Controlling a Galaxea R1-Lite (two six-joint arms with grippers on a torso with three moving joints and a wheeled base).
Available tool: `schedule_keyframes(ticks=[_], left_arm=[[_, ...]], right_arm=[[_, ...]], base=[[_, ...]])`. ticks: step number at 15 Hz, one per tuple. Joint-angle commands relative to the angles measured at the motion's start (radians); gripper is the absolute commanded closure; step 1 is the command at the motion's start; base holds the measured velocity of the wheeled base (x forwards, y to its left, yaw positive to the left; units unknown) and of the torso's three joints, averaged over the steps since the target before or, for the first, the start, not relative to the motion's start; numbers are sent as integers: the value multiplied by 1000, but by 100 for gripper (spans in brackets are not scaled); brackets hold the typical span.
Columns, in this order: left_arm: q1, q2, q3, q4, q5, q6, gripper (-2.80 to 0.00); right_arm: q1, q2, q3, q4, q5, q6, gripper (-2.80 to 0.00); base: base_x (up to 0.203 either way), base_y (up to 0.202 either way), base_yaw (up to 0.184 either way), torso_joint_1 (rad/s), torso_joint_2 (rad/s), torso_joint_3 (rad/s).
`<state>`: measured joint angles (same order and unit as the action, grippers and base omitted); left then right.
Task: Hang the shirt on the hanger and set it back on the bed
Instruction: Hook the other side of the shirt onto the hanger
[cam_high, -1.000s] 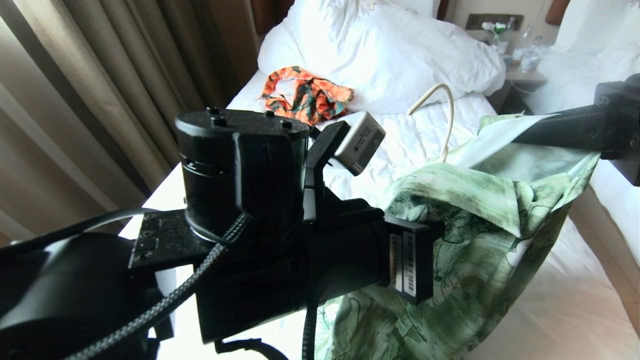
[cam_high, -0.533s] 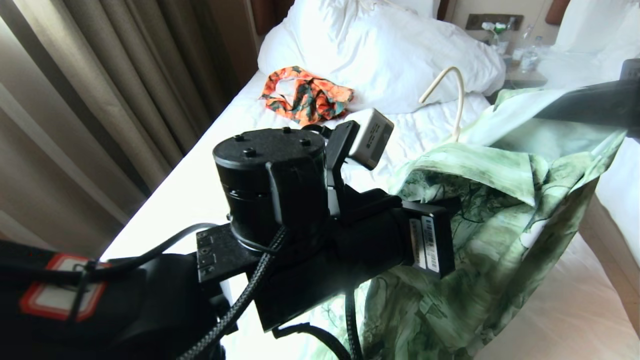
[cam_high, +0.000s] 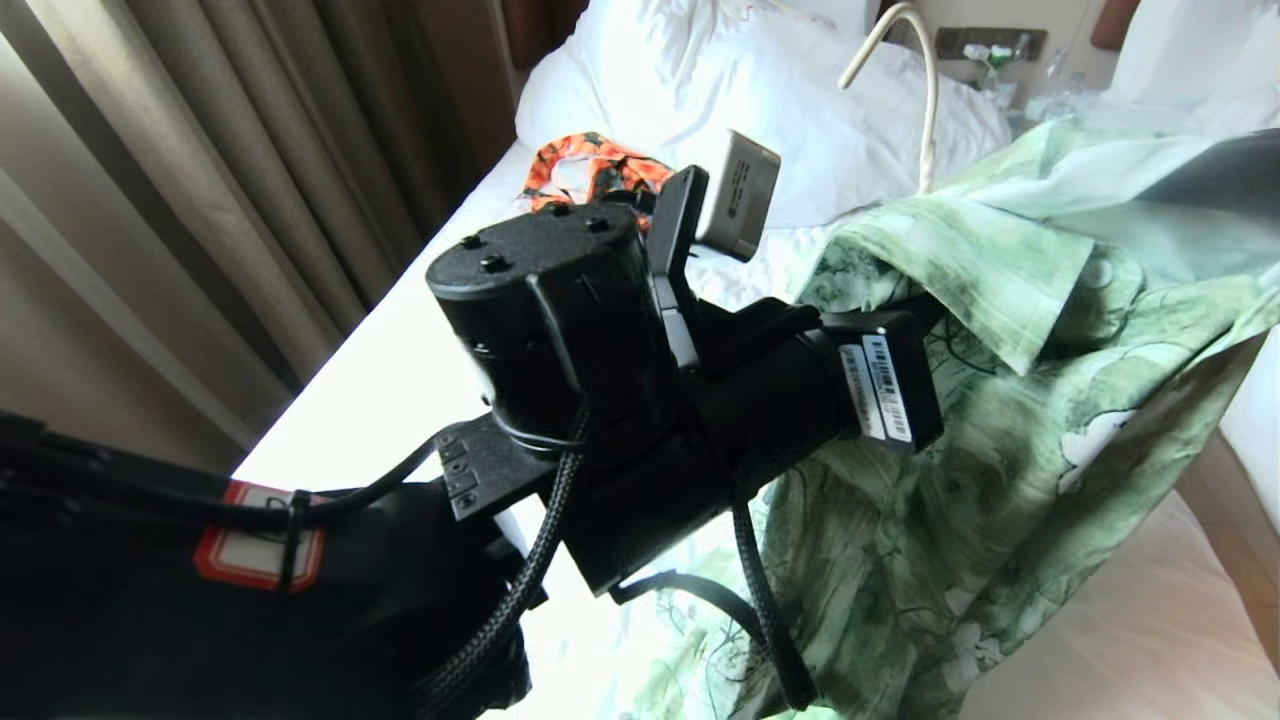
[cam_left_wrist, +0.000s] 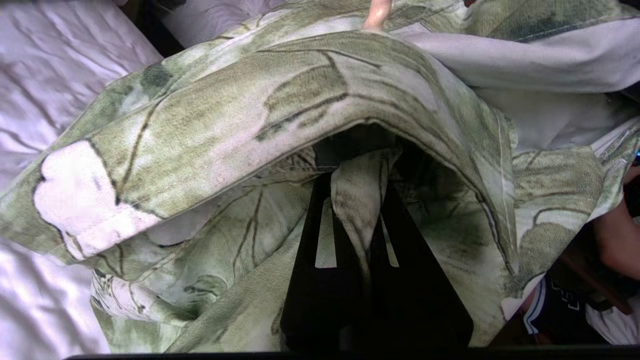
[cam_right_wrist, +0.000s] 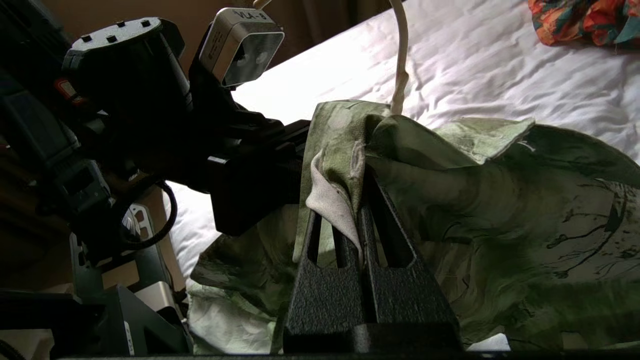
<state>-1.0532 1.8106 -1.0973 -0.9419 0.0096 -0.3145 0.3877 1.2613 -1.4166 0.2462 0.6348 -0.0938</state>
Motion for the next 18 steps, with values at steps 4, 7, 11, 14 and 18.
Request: schedule_keyframes(ticks=[4, 7, 11, 14, 18], left_arm=[[-28, -2, -15, -46, 15, 1, 0], [-30, -32, -18, -63, 18, 12, 0], [-29, -87, -17, -63, 18, 14, 0], [-25, -99, -6, -61, 21, 15, 0], [-10, -89, -20, -56, 11, 15, 0]], right_arm=[[2, -38, 4, 5, 13, -3, 0], [5, -48, 2, 9, 13, -1, -280], [5, -75, 2, 28, 12, 3, -280], [1, -119, -8, 49, 13, 80, -280], [-35, -179, -40, 99, 12, 229, -280]], base=[[0, 0, 0, 0, 0, 0], [0, 0, 0, 0, 0, 0], [0, 0, 0, 0, 0, 0], [0, 0, 0, 0, 0, 0], [0, 0, 0, 0, 0, 0]])
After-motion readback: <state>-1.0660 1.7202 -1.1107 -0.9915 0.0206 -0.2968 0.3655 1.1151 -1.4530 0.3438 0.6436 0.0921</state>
